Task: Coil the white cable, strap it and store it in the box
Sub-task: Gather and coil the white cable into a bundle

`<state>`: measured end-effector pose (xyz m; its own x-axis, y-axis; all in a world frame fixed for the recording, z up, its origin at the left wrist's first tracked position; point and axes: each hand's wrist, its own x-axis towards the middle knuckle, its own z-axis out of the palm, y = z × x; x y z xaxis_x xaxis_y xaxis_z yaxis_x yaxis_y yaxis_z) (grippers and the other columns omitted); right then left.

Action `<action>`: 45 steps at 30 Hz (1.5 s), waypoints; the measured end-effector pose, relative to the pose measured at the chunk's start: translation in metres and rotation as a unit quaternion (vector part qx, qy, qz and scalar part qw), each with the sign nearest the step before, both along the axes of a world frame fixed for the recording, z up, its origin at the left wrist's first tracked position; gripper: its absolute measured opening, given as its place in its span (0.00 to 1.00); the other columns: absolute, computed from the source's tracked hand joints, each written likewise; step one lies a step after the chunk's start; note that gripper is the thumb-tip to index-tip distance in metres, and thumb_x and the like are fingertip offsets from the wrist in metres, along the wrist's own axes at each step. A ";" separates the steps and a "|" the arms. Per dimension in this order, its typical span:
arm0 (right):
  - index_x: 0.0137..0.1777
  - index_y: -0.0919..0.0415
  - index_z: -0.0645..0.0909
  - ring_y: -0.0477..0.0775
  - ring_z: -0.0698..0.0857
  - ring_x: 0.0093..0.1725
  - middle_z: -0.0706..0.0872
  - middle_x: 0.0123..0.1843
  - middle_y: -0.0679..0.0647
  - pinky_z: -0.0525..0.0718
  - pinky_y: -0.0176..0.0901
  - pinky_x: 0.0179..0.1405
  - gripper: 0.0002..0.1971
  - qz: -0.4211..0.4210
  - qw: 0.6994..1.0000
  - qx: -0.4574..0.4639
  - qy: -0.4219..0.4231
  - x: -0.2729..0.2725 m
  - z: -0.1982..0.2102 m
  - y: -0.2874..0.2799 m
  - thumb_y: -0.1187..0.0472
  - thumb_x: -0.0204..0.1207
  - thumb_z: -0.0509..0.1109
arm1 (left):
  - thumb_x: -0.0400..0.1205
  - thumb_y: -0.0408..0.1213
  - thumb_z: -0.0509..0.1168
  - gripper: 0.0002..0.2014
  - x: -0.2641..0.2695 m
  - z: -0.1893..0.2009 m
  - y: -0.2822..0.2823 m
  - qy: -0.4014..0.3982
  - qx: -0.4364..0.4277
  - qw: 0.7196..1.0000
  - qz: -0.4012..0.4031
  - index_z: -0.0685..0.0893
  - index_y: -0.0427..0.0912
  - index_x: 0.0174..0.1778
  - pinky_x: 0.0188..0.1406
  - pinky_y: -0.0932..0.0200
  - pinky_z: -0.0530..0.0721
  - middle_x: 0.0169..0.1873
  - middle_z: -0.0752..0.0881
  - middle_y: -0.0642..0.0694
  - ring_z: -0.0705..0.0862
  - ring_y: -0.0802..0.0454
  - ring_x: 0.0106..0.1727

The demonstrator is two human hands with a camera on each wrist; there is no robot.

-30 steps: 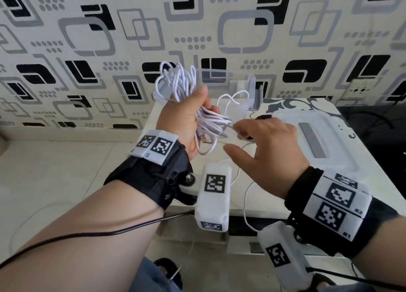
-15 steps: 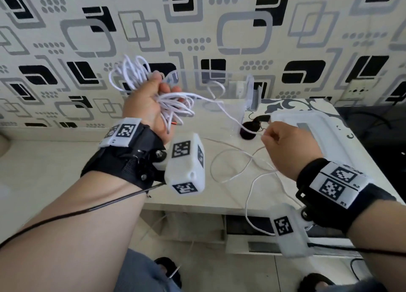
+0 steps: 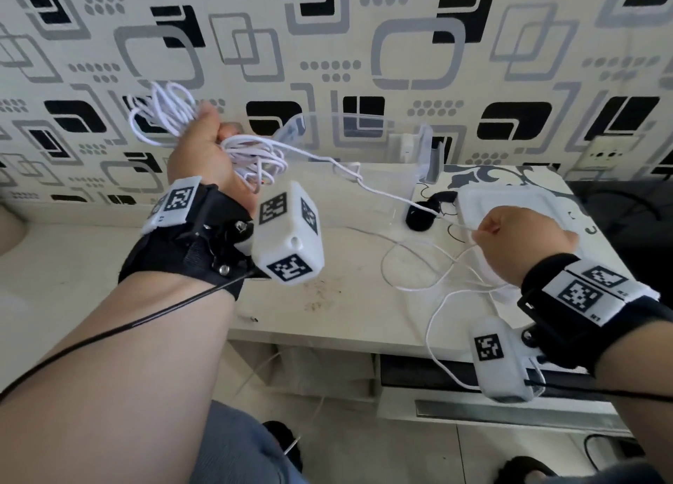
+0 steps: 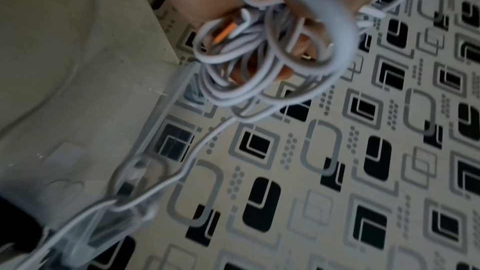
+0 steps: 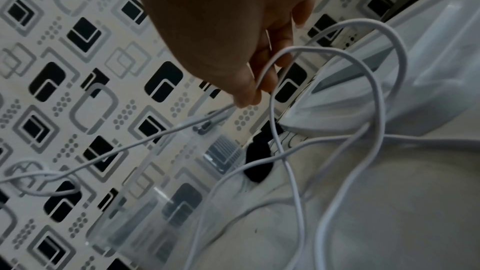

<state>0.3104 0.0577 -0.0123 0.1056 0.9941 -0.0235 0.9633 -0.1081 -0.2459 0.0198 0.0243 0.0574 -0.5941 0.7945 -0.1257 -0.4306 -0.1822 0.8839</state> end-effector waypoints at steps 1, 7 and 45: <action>0.38 0.49 0.76 0.62 0.79 0.52 0.84 0.47 0.54 0.67 0.56 0.59 0.09 -0.005 1.000 -0.015 -0.007 0.001 0.000 0.001 0.51 0.78 0.60 | 0.85 0.49 0.58 0.22 -0.002 -0.002 0.000 -0.003 -0.011 1.000 0.008 0.65 0.44 0.26 0.30 0.53 0.86 0.33 0.74 0.42 0.79 0.44 0.34; 0.51 0.48 0.80 0.59 0.78 0.58 0.85 0.50 0.51 0.66 0.55 0.62 0.12 0.056 0.995 -0.055 -0.053 -0.019 0.000 -0.011 0.57 0.76 0.56 | 0.83 0.44 0.62 0.23 0.031 -0.012 0.003 0.003 0.010 1.000 -0.025 0.66 0.44 0.21 0.30 0.55 0.78 0.18 0.70 0.50 0.73 0.50 0.19; 0.43 0.51 0.79 0.56 0.81 0.51 0.85 0.49 0.49 0.78 0.54 0.60 0.04 0.128 0.987 -0.087 0.039 -0.033 0.003 -0.025 0.58 0.74 0.63 | 0.85 0.50 0.57 0.23 0.000 0.003 -0.007 -0.004 0.021 1.000 -0.016 0.67 0.45 0.25 0.33 0.53 0.87 0.23 0.72 0.48 0.79 0.48 0.25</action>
<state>0.2776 0.0329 -0.0093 -0.1575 0.9682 -0.1943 0.9435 0.0894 -0.3192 0.0198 0.0173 0.0606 -0.5671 0.8181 -0.0957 -0.4434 -0.2053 0.8725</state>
